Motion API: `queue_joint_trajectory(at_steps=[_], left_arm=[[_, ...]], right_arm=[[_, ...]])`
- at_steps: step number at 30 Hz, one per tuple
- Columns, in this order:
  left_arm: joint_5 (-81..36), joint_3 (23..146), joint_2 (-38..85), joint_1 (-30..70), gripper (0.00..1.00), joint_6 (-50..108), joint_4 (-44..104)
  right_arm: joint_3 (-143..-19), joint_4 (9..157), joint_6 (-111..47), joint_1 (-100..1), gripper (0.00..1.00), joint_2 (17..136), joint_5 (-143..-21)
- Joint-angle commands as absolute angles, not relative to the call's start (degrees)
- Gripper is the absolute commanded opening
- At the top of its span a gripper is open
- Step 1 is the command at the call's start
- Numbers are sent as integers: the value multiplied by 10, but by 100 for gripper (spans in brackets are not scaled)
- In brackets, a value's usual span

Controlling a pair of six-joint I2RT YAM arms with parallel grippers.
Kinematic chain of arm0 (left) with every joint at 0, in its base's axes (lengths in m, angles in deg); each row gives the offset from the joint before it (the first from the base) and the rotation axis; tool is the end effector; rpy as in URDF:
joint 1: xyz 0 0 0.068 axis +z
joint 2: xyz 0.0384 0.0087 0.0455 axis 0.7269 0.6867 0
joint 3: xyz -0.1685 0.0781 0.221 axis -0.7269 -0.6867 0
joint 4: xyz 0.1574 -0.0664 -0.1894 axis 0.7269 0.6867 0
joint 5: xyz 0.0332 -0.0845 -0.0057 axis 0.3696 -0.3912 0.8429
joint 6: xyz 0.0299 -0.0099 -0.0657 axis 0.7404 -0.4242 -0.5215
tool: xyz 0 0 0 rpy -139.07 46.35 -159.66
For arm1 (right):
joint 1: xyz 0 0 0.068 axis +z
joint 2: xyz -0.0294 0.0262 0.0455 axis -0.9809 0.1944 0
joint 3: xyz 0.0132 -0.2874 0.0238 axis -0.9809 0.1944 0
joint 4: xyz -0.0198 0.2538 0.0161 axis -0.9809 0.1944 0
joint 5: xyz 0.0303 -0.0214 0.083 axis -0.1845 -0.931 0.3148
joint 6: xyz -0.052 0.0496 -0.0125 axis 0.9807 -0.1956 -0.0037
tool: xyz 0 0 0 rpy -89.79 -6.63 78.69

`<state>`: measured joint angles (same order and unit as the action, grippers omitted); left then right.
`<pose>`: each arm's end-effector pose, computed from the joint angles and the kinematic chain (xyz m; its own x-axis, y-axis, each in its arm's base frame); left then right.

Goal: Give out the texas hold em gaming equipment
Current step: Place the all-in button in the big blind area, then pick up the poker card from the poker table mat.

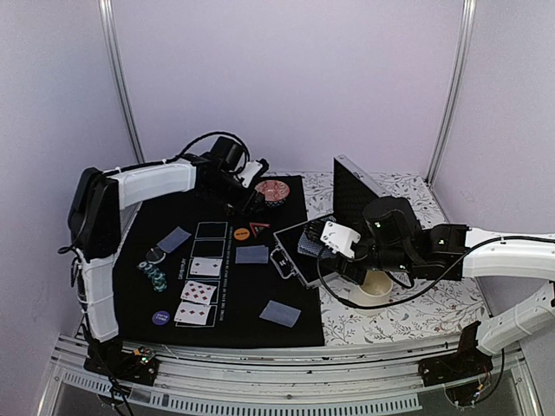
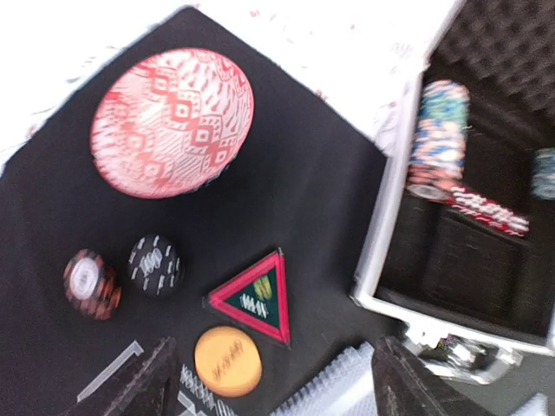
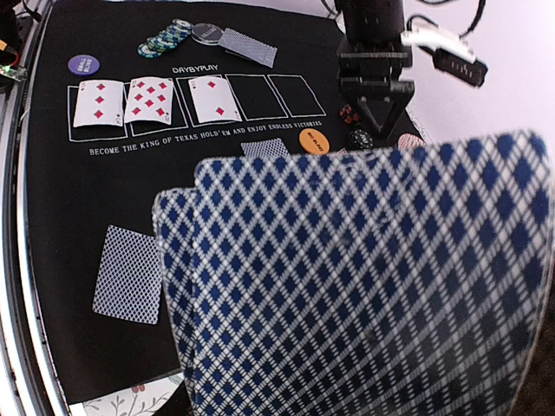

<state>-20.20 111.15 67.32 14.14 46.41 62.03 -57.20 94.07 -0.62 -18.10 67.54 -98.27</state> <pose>0.4069 -0.2666 0.2255 -0.5944 0.4905 -0.6373 0.6486 0.7609 -0.0193 0.1508 0.2502 0.2800 0.0893 -0.6743 -0.7331 -0.8396 0.3451 -0.4196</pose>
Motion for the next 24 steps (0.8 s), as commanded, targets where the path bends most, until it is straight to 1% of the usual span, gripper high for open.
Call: queue_joint_trajectory(at_steps=[1, 5, 8, 10, 12, 15, 18, 20, 24], left_arm=[[-221, 990, 524, 130, 74, 378, 573], [-258, 837, 394, 115, 62, 304, 511], [-296, 764, 344, 87, 59, 248, 510], [-317, 724, 327, 58, 60, 212, 514], [-324, 694, 322, 16, 62, 184, 522], [-370, 667, 333, -25, 68, 145, 520], [-401, 638, 348, -43, 69, 106, 500], [-415, 616, 355, -47, 68, 80, 471], [-457, 584, 382, -52, 62, 31, 395]], right_arm=[[-566, 932, -15, -180, 41, 655, -988], [-562, 922, -13, -179, 41, 656, -982], [-566, 922, -9, -179, 41, 660, -983], [-567, 923, -7, -179, 41, 661, -982], [-569, 924, -6, -179, 41, 662, -982], [-570, 926, -8, -180, 41, 664, -982], [-572, 929, -11, -179, 41, 664, -980], [-572, 929, -13, -179, 41, 664, -980], [-572, 931, -17, -179, 41, 663, -981]])
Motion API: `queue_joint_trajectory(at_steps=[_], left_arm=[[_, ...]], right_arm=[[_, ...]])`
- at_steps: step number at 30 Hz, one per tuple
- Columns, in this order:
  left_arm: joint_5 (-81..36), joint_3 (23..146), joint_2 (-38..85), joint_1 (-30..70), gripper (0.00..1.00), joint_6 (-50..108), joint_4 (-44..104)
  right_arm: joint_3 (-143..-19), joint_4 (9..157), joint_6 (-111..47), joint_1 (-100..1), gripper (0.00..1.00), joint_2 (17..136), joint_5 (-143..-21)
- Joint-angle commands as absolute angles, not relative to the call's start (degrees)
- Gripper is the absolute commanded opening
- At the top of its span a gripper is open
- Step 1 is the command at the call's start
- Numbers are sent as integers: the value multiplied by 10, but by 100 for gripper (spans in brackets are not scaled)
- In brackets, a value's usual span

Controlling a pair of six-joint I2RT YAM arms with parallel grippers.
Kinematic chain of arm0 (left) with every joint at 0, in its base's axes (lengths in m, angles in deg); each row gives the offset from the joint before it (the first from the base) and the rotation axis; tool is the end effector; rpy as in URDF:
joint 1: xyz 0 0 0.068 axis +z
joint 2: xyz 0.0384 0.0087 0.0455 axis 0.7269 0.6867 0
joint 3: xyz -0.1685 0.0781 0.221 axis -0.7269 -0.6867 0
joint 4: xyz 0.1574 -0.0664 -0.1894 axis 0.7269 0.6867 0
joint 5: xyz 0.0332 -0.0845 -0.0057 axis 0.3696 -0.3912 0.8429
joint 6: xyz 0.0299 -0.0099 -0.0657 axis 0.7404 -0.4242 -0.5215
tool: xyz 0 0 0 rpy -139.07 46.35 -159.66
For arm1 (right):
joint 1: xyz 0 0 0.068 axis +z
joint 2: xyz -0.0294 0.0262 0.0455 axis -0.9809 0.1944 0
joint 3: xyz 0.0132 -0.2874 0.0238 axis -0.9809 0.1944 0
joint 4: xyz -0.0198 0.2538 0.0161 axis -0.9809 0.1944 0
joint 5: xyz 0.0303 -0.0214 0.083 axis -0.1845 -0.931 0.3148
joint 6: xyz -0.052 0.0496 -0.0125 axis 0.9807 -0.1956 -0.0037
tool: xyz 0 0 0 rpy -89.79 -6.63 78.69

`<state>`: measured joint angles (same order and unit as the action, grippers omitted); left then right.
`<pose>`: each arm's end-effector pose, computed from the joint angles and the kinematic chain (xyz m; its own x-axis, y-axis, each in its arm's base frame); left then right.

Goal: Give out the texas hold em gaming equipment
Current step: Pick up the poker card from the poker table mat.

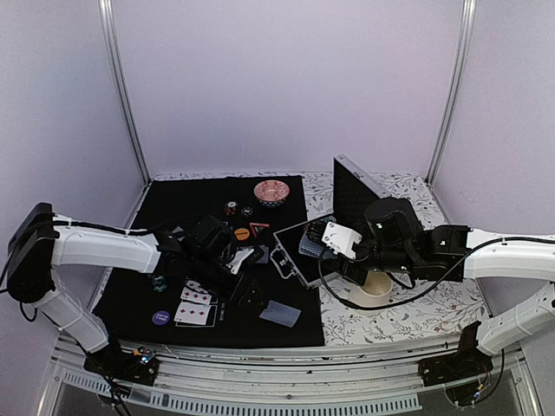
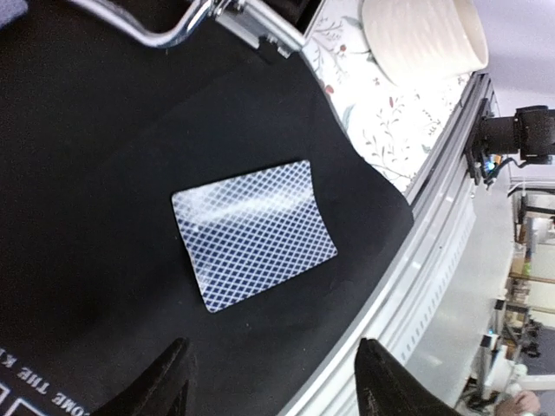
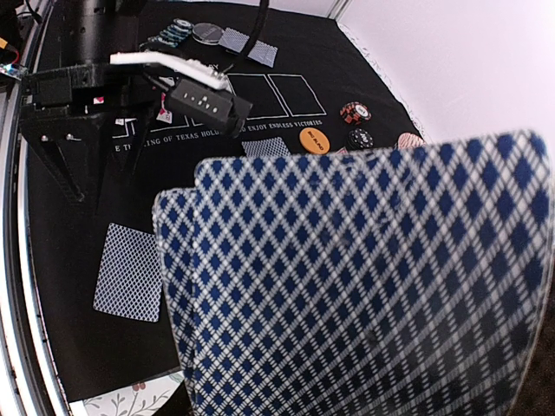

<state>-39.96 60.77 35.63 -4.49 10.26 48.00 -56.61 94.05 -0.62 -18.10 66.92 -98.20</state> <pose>0.1701 -0.2529 0.1827 -0.8814 0.3600 -0.3060 0.4722 0.6491 -0.5965 0.1493 0.2478 0.2793 0.0899 -0.6734 -0.7338 -0.8400 0.3447 -0.4191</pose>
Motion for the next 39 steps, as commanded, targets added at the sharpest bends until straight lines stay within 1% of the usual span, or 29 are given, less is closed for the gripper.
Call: queue_joint_trajectory(at_steps=[1, 3, 10, 17, 26, 28, 35, 39], left_arm=[[-462, 583, 391, -54, 60, 25, 388], [-464, 582, 408, -55, 58, 21, 387], [-457, 559, 424, -40, 56, 8, 377], [-507, 530, 461, -39, 54, -24, 312], [-515, 552, 492, -36, 51, -25, 273], [-511, 562, 501, -35, 48, -20, 273], [-490, 584, 529, -26, 30, -18, 259], [-483, 599, 547, -22, 23, -19, 246]], right_arm=[[-571, 931, -18, -179, 41, 664, -981], [-572, 932, -19, -179, 41, 663, -981], [-569, 934, -19, -179, 41, 661, -981], [-568, 931, -19, -179, 41, 657, -974], [-566, 931, -19, -179, 41, 654, -972], [-565, 932, -19, -179, 41, 654, -972], [-562, 933, -21, -179, 41, 650, -972], [-561, 933, -21, -178, 41, 649, -972]])
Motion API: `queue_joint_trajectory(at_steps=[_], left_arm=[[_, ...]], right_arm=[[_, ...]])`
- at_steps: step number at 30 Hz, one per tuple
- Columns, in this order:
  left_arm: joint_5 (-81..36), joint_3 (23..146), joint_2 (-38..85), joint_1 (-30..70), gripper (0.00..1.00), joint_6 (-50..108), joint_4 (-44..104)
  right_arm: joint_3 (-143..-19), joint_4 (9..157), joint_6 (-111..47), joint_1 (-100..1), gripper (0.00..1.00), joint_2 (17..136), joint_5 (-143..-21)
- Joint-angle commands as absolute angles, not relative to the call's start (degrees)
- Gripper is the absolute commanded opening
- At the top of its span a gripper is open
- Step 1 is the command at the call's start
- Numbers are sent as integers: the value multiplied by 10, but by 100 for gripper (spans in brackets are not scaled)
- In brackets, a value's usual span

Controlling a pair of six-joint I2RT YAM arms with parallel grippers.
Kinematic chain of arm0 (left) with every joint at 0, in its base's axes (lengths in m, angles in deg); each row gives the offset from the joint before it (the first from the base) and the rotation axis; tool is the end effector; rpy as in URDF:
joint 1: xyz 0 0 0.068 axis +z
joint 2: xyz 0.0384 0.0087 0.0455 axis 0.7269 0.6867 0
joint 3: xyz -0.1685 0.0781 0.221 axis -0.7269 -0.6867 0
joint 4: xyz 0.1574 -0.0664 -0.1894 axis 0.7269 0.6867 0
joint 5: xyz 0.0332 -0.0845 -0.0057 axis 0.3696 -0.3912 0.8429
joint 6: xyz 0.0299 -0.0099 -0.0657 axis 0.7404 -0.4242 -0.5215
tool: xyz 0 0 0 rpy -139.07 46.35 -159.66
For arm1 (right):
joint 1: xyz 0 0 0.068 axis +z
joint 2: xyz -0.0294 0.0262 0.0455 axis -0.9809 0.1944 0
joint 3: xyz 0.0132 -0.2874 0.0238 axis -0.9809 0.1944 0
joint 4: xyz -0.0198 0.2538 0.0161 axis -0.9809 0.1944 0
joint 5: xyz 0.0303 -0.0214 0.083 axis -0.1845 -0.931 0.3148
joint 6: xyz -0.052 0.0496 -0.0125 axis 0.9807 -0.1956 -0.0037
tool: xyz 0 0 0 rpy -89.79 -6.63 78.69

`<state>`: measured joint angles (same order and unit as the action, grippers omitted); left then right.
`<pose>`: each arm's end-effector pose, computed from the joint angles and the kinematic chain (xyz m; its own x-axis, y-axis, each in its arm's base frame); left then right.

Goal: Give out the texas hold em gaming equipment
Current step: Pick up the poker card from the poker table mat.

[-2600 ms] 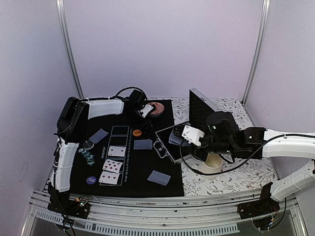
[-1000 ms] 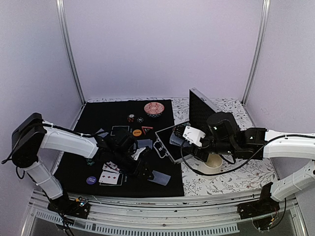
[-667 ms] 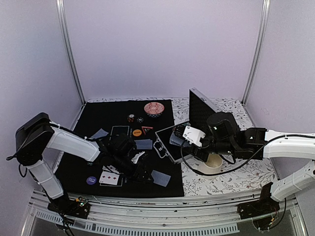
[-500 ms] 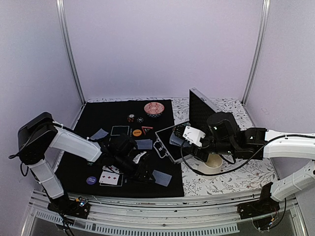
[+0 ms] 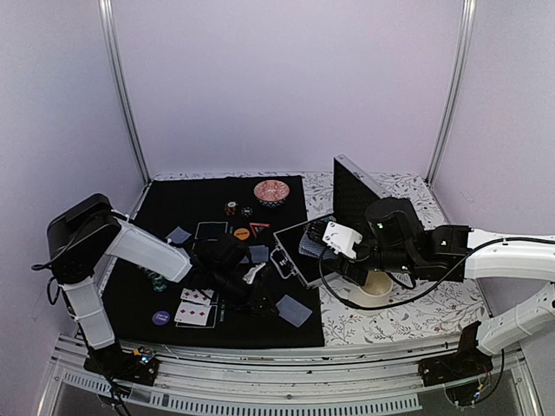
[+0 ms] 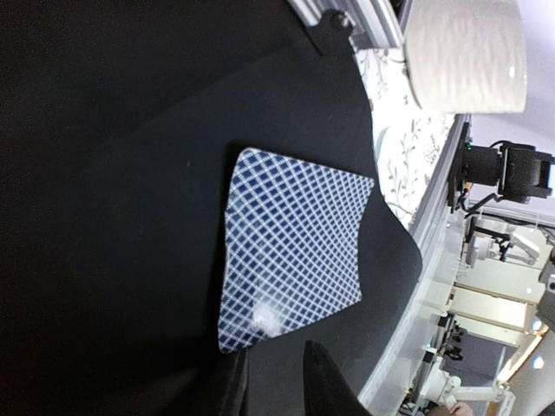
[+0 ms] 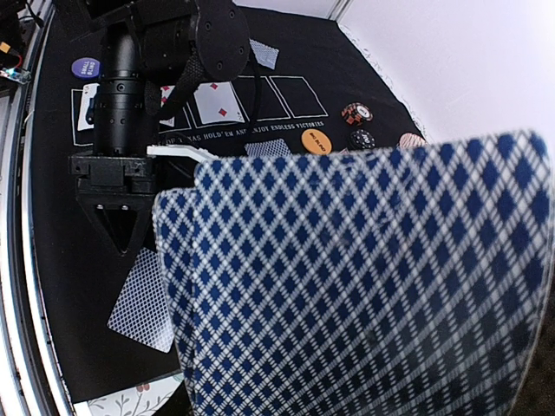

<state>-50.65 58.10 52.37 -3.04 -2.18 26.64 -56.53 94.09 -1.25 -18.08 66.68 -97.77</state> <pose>0.1910 -0.2805 0.1135 -0.9554 0.2746 -0.1086 0.2590 0.6028 -0.7547 0.1484 0.2473 0.2798 0.0832 -0.6662 -0.7411 -0.8443 0.3480 -0.4076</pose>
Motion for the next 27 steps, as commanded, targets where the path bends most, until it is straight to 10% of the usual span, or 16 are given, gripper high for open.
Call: queue_joint_trajectory(at_steps=[1, 27], left_arm=[[-484, 603, 552, -22, 21, -19, 241], [-459, 674, 644, 8, 24, -15, 209]], right_arm=[[-561, 933, -21, -179, 41, 649, -972], [-561, 941, -20, -178, 41, 646, -970]])
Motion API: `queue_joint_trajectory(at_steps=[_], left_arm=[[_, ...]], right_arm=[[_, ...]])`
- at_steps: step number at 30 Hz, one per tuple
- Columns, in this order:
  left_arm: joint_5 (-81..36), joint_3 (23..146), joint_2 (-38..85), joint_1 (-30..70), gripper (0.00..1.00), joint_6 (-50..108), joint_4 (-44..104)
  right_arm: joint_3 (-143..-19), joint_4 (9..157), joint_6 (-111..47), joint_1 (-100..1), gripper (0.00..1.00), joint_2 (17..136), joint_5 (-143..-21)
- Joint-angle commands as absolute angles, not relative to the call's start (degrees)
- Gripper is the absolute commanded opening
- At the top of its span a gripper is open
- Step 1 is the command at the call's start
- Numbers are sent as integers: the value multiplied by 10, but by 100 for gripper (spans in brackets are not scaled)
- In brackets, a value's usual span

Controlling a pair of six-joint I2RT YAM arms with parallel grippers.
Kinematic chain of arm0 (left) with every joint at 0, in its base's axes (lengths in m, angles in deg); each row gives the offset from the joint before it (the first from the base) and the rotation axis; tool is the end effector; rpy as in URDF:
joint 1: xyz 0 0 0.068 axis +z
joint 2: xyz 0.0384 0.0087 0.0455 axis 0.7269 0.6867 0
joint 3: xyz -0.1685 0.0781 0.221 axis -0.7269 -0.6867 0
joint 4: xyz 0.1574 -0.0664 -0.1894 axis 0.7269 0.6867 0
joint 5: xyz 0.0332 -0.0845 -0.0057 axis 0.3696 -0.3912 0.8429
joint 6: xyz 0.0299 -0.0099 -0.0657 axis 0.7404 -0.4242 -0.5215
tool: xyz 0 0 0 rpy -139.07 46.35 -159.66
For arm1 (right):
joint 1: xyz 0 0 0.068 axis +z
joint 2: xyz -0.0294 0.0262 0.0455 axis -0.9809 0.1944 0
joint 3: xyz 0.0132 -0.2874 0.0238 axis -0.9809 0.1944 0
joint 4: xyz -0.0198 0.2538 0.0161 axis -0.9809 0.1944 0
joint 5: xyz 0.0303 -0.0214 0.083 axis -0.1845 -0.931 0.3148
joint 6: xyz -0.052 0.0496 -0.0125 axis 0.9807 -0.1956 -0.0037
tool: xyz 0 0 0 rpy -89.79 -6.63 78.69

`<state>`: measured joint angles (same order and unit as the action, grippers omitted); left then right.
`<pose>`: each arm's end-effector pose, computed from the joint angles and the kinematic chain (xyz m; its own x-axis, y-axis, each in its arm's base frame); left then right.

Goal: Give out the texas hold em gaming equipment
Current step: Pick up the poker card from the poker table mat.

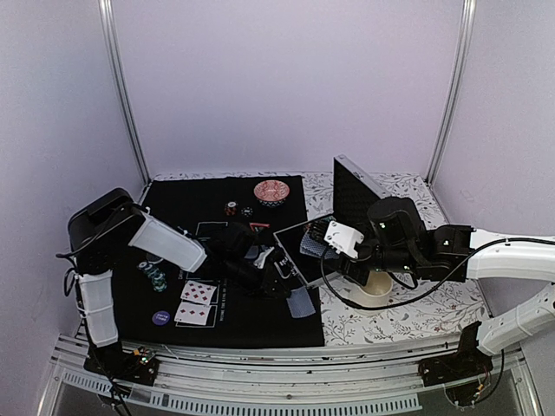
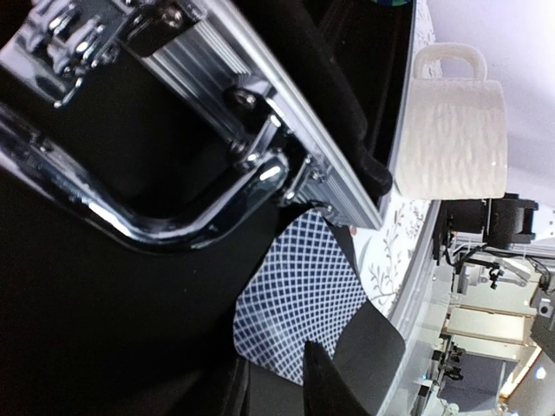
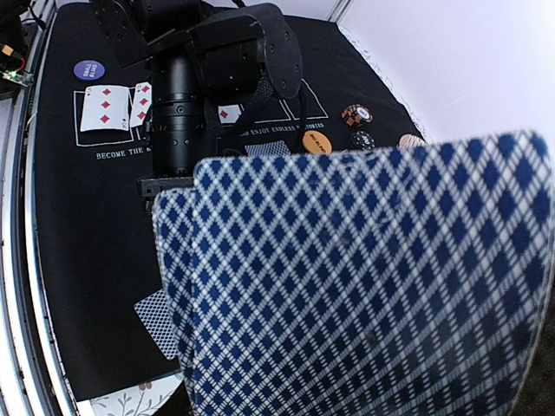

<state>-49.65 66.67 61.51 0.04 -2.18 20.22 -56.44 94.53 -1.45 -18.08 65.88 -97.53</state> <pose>0.2412 -0.3060 0.1048 -0.9588 0.2021 -0.1996 0.2808 0.5690 -0.7729 0.1467 0.2448 0.2821 0.0829 -0.6608 -0.7460 -0.8457 0.3494 -0.4035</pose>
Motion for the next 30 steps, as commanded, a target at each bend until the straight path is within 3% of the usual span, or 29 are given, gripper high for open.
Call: queue_joint_trajectory(at_steps=[1, 7, 10, 11, 19, 30], left_arm=[[-459, 677, 648, 8, 24, -16, 208], [-465, 698, 666, 8, 21, -26, 190], [-461, 697, 659, 8, 2, -23, 199], [-459, 693, 651, 8, 0, -21, 202], [-452, 633, 529, 9, 0, -8, 226], [-258, 531, 257, 137, 0, -51, 232]], right_arm=[[-560, 940, -20, -178, 41, 646, -970], [-562, 939, -20, -178, 41, 650, -969], [-562, 943, -20, -178, 41, 649, -970], [-562, 944, -20, -177, 41, 648, -971], [-563, 939, -17, -178, 41, 654, -972], [-567, 937, -15, -178, 41, 656, -970]])
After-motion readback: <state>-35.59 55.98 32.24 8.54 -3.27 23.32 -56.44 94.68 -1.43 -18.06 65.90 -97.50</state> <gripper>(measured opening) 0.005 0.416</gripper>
